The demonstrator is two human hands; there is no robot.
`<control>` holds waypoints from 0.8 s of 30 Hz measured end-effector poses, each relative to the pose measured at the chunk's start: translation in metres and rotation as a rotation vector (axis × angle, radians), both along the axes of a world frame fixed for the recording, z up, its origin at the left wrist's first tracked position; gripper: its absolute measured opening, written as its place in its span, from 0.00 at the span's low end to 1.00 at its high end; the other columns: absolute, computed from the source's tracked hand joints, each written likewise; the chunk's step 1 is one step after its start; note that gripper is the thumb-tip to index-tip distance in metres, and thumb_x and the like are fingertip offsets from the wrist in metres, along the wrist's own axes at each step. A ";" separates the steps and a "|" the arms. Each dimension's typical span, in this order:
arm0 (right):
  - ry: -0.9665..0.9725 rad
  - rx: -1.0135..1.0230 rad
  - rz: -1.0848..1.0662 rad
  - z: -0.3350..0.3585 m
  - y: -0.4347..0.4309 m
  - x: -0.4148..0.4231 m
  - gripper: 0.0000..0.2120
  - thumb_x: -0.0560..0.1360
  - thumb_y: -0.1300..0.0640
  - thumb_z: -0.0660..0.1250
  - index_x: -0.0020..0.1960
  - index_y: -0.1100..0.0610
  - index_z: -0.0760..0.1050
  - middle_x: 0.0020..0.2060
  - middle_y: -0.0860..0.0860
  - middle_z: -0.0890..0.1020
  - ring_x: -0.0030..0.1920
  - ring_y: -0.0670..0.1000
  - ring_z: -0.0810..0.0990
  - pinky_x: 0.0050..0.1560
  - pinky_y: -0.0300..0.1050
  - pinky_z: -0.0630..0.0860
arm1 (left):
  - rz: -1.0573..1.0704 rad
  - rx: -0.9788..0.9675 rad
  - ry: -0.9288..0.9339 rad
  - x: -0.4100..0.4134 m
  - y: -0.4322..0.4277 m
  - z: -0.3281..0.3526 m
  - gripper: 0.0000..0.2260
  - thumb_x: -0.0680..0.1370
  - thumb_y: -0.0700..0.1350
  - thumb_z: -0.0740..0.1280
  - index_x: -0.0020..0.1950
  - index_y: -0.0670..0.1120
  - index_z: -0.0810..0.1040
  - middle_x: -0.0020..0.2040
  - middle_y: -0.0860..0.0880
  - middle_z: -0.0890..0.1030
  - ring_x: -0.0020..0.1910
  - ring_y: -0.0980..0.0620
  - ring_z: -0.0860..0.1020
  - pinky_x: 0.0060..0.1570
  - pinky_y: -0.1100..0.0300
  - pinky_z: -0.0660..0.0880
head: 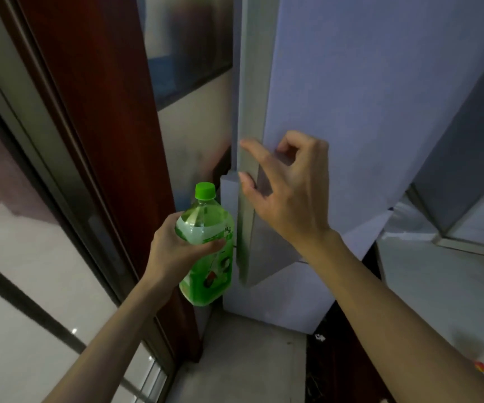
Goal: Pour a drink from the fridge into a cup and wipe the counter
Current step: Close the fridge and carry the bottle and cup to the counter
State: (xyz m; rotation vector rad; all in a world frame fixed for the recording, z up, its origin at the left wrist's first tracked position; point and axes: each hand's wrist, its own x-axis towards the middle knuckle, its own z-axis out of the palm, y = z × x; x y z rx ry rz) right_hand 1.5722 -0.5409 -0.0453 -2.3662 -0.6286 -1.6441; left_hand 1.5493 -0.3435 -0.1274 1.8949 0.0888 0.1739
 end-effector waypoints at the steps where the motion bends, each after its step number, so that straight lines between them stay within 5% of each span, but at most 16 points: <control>1: 0.001 -0.015 -0.006 0.001 0.005 0.012 0.16 0.74 0.50 0.69 0.60 0.52 0.81 0.50 0.52 0.63 0.47 0.54 0.67 0.44 0.50 0.70 | 0.005 -0.002 0.006 0.007 0.004 0.000 0.36 0.55 0.55 0.83 0.59 0.52 0.76 0.50 0.53 0.83 0.49 0.54 0.83 0.51 0.48 0.81; 5: 0.017 -0.033 -0.034 0.004 0.026 0.058 0.16 0.73 0.50 0.68 0.59 0.53 0.80 0.49 0.52 0.62 0.46 0.54 0.66 0.43 0.51 0.67 | 0.010 -0.002 0.016 0.032 0.015 0.002 0.41 0.50 0.62 0.81 0.60 0.52 0.75 0.50 0.53 0.83 0.49 0.55 0.83 0.50 0.50 0.81; 10: 0.075 -0.040 -0.065 0.003 0.047 0.112 0.17 0.72 0.50 0.66 0.60 0.52 0.78 0.51 0.52 0.62 0.48 0.55 0.67 0.45 0.51 0.68 | 0.022 -0.037 0.010 0.054 0.023 0.001 0.37 0.56 0.55 0.80 0.63 0.49 0.74 0.52 0.53 0.83 0.49 0.55 0.83 0.47 0.56 0.81; 17: 0.135 -0.085 -0.040 0.007 0.051 0.184 0.19 0.71 0.54 0.65 0.62 0.52 0.77 0.50 0.57 0.76 0.48 0.57 0.74 0.45 0.51 0.69 | -0.002 -0.074 0.012 0.087 0.013 0.007 0.33 0.61 0.52 0.81 0.62 0.49 0.75 0.52 0.51 0.84 0.49 0.56 0.84 0.44 0.60 0.81; 24: 0.227 -0.058 0.031 -0.002 -0.007 0.245 0.26 0.68 0.63 0.62 0.66 0.58 0.74 0.62 0.58 0.75 0.60 0.57 0.73 0.57 0.48 0.67 | 0.068 -0.133 0.020 0.141 -0.034 0.014 0.28 0.63 0.48 0.81 0.60 0.50 0.75 0.52 0.53 0.84 0.47 0.60 0.83 0.40 0.67 0.79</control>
